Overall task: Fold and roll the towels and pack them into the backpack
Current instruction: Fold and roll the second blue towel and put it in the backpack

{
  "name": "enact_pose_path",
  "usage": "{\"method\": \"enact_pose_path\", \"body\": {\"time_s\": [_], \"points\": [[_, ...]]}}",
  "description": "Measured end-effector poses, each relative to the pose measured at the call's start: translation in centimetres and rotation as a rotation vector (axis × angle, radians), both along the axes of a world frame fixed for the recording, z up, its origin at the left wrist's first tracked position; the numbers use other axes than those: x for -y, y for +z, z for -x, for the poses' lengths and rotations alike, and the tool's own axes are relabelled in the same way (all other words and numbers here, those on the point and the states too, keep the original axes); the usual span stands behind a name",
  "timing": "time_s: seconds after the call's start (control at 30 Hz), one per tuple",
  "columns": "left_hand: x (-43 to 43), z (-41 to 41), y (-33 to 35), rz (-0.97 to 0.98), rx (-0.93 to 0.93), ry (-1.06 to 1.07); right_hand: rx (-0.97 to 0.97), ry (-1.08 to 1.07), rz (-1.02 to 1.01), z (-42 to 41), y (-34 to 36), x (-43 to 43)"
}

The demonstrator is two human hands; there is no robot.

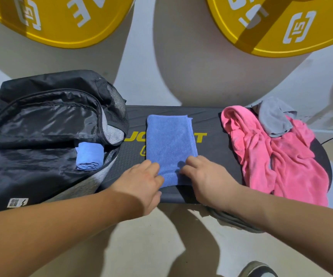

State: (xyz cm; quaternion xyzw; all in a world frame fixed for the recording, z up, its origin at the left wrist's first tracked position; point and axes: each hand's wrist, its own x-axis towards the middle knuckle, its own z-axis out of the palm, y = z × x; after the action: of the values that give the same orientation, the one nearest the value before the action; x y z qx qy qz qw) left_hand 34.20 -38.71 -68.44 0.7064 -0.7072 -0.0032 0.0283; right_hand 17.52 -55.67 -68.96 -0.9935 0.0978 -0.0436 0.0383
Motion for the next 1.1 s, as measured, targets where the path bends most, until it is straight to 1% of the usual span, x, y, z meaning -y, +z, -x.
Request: {"method": "enact_pose_path", "body": {"time_s": [0.03, 0.1, 0.17, 0.27, 0.3, 0.37, 0.43, 0.5, 0.57, 0.6, 0.63, 0.7, 0.73, 0.8, 0.87, 0.9, 0.93, 0.97, 1.03, 1.07, 1.1], "points": [[-0.1, -0.2, 0.0, 0.003, -0.005, 0.004, 0.016, 0.044, 0.068, 0.2, -0.2, -0.4], [-0.1, -0.7, -0.2, -0.002, 0.007, 0.002, 0.032, 0.075, 0.133, 0.4, -0.3, -0.7], [-0.1, -0.5, -0.1, -0.043, -0.003, -0.006, 0.036, 0.047, 0.142, 0.4, -0.2, -1.0], [0.0, -0.4, 0.0, -0.134, -0.081, 0.031, 0.004, -0.012, 0.122, 0.0, -0.4, -1.0], [0.0, -0.5, 0.1, -0.112, -0.118, 0.036, 0.013, -0.040, 0.081, -0.1, -0.4, -0.9], [0.0, -0.8, 0.3, -0.038, -0.252, 0.088, -0.005, -0.124, -0.062, -0.5, 0.0, -0.5], [0.1, -1.4, 0.3, -0.007, -0.413, 0.254, -0.004, -0.204, -0.210, -0.7, 0.6, -0.1], [0.4, -1.8, 0.3, 0.010, -0.608, 0.450, -0.006, -0.320, -0.410, -1.1, 0.8, 0.4], [0.9, -2.1, 0.5, -0.012, -0.736, 0.550, 0.001, -0.429, -0.592, -1.6, 0.7, 1.2], [1.2, -2.1, 0.5, -0.027, -0.753, 0.567, -0.011, -0.469, -0.650, -1.8, 0.7, 1.4], [1.5, -2.1, 0.6, -0.044, -0.728, 0.578, -0.022, -0.493, -0.690, -2.0, 0.7, 1.6], [1.9, -2.3, 0.5, -0.087, -0.618, 0.596, -0.047, -0.521, -0.721, -2.5, 0.8, 1.8], [2.0, -2.5, 0.4, -0.101, -0.622, 0.609, -0.056, -0.540, -0.727, -2.9, 0.8, 1.9], [2.3, -2.8, 0.4, -0.113, -0.749, 0.651, -0.075, -0.598, -0.740, -3.5, 0.8, 2.2], [2.5, -3.2, 0.2, -0.053, -0.817, 0.689, -0.085, -0.627, -0.704, -4.0, 1.1, 2.6], [2.5, -3.3, 0.2, -0.016, -0.794, 0.673, -0.091, -0.607, -0.629, -4.1, 1.2, 2.7], [2.6, -3.3, 0.1, 0.041, -0.689, 0.612, -0.088, -0.564, -0.513, -4.1, 1.4, 2.8], [2.6, -3.3, 0.1, 0.102, -0.513, 0.491, -0.070, -0.495, -0.373, -4.2, 1.3, 2.6], [2.7, -2.8, 0.1, 0.123, -0.122, 0.200, 0.029, -0.286, -0.077, -4.0, 0.7, 2.0], [2.6, -2.4, 0.1, 0.111, -0.010, 0.102, 0.053, -0.198, 0.041, -3.8, 0.4, 1.6], [2.4, -1.9, 0.0, 0.080, 0.056, 0.047, 0.067, -0.139, 0.124, -3.5, 0.2, 1.2]]}}
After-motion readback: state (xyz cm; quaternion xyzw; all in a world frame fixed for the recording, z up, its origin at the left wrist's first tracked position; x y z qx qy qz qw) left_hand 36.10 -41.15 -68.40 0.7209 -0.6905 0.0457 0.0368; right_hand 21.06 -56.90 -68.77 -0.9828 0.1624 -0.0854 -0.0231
